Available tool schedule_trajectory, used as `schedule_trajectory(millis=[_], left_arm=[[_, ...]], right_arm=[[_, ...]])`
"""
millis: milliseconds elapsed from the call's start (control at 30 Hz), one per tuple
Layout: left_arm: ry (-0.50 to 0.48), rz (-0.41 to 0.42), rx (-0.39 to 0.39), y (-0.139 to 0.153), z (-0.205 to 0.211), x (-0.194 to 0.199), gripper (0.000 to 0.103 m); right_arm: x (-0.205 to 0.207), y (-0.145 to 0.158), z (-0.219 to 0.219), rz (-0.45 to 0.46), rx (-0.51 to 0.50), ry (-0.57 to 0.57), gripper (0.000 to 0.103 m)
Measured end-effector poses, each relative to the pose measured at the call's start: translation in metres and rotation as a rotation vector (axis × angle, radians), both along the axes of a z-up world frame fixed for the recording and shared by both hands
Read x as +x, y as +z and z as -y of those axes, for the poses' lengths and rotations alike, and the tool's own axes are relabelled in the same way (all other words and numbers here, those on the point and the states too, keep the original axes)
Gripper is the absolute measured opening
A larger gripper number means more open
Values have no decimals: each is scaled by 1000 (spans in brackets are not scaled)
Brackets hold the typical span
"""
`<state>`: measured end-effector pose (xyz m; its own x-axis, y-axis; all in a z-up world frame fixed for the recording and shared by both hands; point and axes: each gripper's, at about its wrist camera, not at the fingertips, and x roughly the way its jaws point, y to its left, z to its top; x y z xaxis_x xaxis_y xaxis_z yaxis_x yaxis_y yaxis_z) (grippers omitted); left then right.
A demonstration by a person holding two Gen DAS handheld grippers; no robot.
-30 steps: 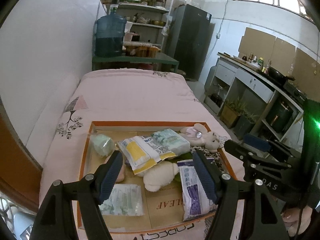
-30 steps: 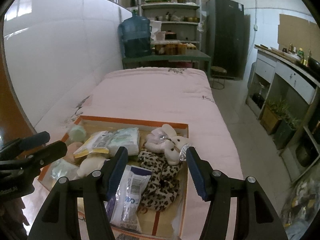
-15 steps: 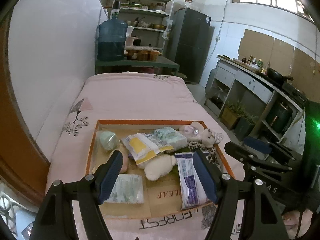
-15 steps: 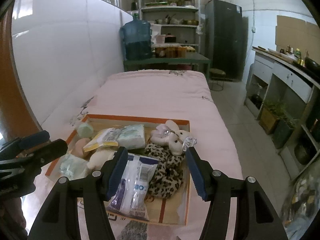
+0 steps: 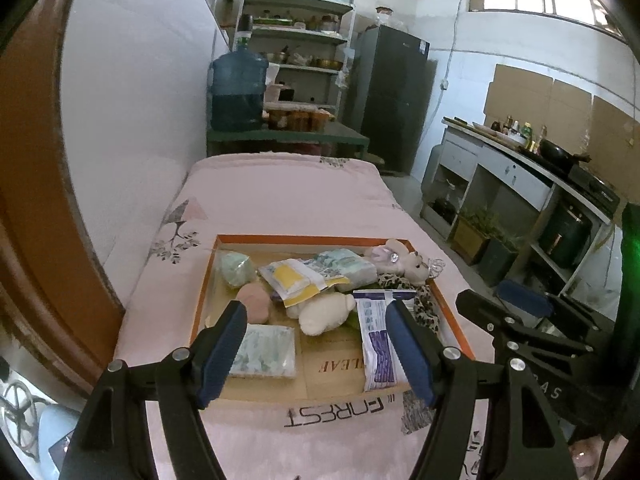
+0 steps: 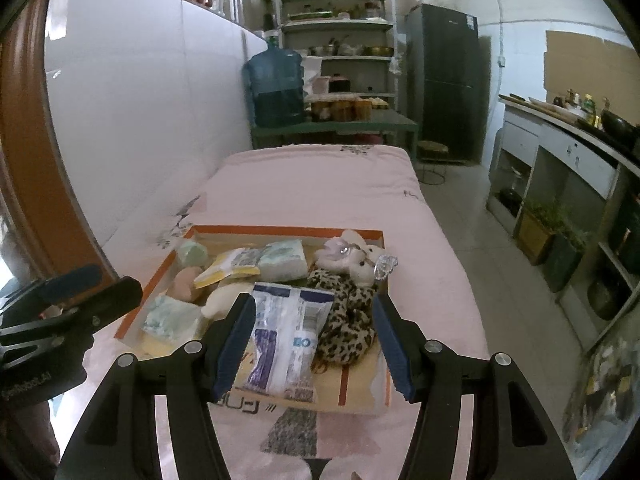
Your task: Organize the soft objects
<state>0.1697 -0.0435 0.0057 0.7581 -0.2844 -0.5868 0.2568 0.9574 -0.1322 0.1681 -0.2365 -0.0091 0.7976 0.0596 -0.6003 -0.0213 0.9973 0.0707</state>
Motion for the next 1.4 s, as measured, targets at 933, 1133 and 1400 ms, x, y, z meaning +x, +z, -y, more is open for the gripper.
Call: schedule_trajectory(millis=[933,1133,1400], left_arm=[[126,57,-25,15,-26,-97,72],[165,58,14,16,-32,-117,68],[152,62,31,20,-30,-141,68]], right_arm=[[-103,17,-31,43,-25,-85,63],[-128,25,-38,60,-44,-105,63],[-160,37,-50,95,-47,-86,63]])
